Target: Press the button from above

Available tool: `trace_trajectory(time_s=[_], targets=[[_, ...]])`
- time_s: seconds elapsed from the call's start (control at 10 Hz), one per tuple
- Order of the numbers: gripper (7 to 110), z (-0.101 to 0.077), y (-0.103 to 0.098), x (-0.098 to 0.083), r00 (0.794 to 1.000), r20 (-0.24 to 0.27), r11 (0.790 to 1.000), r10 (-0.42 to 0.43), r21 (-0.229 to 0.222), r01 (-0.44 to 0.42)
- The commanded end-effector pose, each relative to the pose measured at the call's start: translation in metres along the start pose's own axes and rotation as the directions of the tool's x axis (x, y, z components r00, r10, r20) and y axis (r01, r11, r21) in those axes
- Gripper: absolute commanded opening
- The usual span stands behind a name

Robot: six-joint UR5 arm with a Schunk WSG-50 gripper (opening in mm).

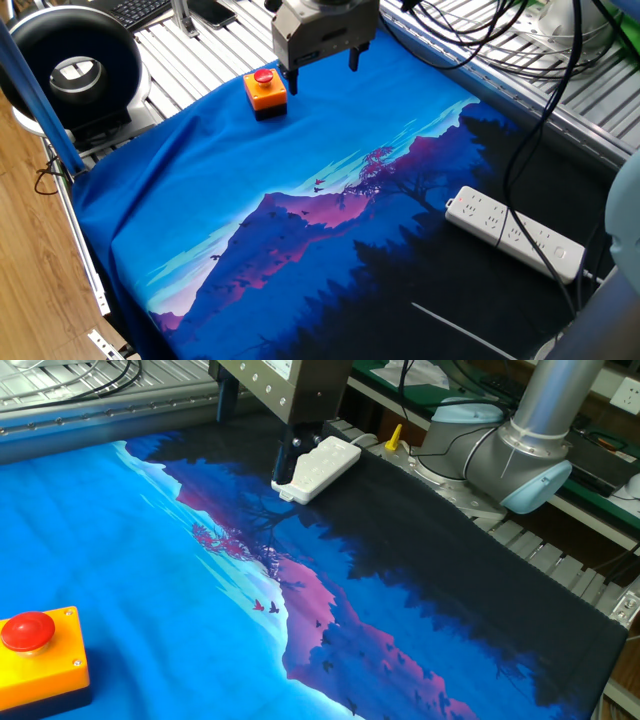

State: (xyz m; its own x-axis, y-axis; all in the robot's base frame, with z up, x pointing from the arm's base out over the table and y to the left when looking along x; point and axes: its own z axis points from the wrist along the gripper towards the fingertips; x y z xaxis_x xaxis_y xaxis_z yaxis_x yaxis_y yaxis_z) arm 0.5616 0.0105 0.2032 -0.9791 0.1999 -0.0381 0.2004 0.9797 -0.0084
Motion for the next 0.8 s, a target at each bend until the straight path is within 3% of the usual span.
trace_trajectory(time_s=[0.0, 0.3, 0.7], targets=[[7, -0.0030, 0.0116, -0.0088, 0.999, 0.036, 0.999, 0.025, -0.047, -0.024], [7, -0.0053, 0.0195, -0.0129, 0.998, 0.053, 0.996, 0.039, -0.079, -0.035], [7, -0.0062, 0.0207, -0.0178, 0.997, 0.075, 0.996, 0.024, -0.082, -0.018]])
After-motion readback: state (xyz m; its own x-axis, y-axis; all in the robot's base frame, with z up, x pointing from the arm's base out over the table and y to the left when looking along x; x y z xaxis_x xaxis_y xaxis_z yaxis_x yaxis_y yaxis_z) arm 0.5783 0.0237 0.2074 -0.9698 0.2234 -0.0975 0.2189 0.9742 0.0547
